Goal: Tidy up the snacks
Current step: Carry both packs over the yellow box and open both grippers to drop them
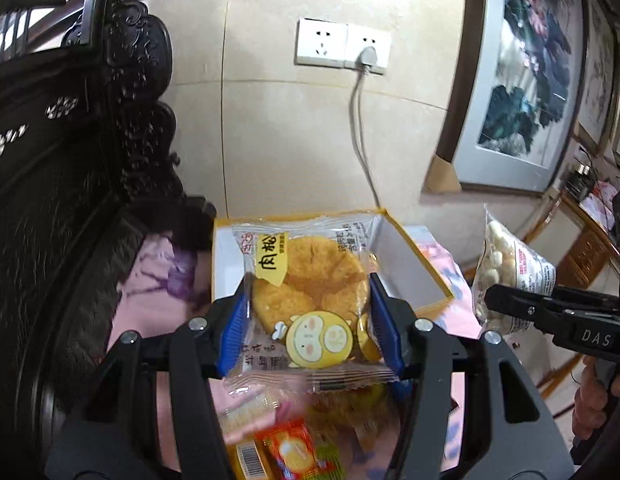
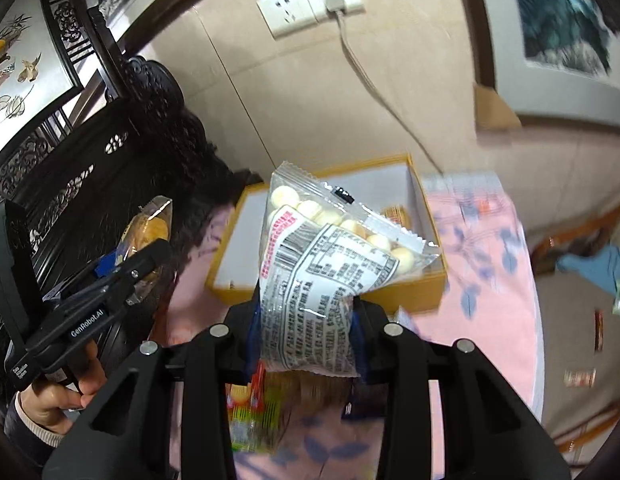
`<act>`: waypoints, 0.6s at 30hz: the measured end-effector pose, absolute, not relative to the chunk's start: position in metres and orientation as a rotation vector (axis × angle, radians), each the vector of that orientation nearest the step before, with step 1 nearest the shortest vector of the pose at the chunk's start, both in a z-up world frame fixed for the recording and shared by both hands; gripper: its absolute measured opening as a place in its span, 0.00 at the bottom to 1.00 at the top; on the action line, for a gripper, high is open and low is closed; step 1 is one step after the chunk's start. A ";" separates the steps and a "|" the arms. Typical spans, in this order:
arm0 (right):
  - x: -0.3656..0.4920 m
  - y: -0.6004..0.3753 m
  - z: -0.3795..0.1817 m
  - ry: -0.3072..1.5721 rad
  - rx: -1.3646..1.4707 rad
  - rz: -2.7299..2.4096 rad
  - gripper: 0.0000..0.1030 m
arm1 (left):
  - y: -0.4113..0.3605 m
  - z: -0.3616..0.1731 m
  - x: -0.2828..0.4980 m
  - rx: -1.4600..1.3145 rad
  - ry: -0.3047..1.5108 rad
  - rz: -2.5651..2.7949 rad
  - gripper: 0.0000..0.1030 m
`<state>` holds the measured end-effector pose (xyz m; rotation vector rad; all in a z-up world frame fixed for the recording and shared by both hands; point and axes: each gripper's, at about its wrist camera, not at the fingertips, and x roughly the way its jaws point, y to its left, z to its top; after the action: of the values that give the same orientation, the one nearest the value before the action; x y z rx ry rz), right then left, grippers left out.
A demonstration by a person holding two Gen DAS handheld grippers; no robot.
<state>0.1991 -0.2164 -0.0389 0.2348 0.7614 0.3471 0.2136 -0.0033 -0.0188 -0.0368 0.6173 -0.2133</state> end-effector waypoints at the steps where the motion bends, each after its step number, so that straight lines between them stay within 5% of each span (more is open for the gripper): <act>1: 0.208 -0.216 -0.036 0.753 0.227 0.349 0.36 | -0.004 -0.017 0.225 -0.040 0.616 -0.209 0.55; 15: 0.301 -0.215 -0.055 0.764 0.187 0.331 0.37 | -0.017 -0.039 0.318 -0.017 0.654 -0.198 0.56; 16: 0.306 -0.214 -0.057 0.768 0.177 0.330 0.38 | -0.018 -0.040 0.319 -0.015 0.653 -0.191 0.61; 17: 0.309 -0.212 -0.058 0.772 0.168 0.324 0.40 | -0.018 -0.040 0.323 -0.007 0.650 -0.164 0.86; 18: 0.311 -0.211 -0.058 0.773 0.160 0.312 0.56 | -0.017 -0.039 0.324 -0.002 0.643 -0.136 0.98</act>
<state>0.3107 -0.2113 -0.0581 0.1604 0.7727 0.3117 0.3239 -0.0175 -0.0390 -0.0017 0.6427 -0.1363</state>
